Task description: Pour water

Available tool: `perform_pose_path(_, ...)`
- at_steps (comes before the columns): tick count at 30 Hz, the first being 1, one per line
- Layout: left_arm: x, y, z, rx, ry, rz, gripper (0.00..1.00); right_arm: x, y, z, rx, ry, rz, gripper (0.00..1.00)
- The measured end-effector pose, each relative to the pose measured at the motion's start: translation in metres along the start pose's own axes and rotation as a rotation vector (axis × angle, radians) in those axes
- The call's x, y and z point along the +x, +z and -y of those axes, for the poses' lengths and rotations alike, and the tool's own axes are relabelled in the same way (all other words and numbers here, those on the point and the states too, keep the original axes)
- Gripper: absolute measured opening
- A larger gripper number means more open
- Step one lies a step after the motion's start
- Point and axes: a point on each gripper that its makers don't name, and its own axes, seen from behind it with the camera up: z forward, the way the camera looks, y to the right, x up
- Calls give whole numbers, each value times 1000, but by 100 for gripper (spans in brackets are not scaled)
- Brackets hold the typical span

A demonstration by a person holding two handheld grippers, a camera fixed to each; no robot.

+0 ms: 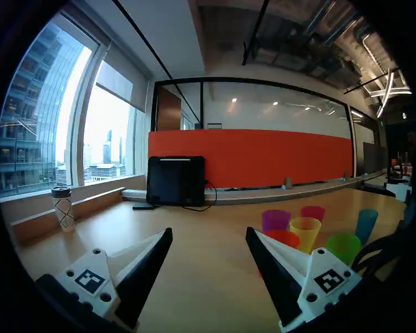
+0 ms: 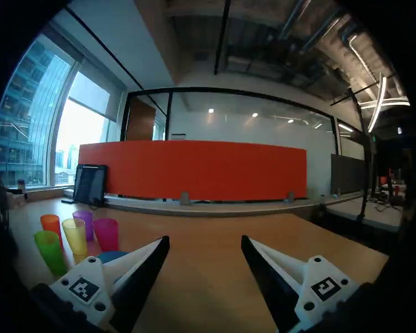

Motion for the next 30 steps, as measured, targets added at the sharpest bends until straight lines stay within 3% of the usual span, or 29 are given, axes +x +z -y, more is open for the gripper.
perform_pose_path(30, 0, -1, 0, 0, 0, 0, 98, -7, 2, -2, 6, 27, 16, 100)
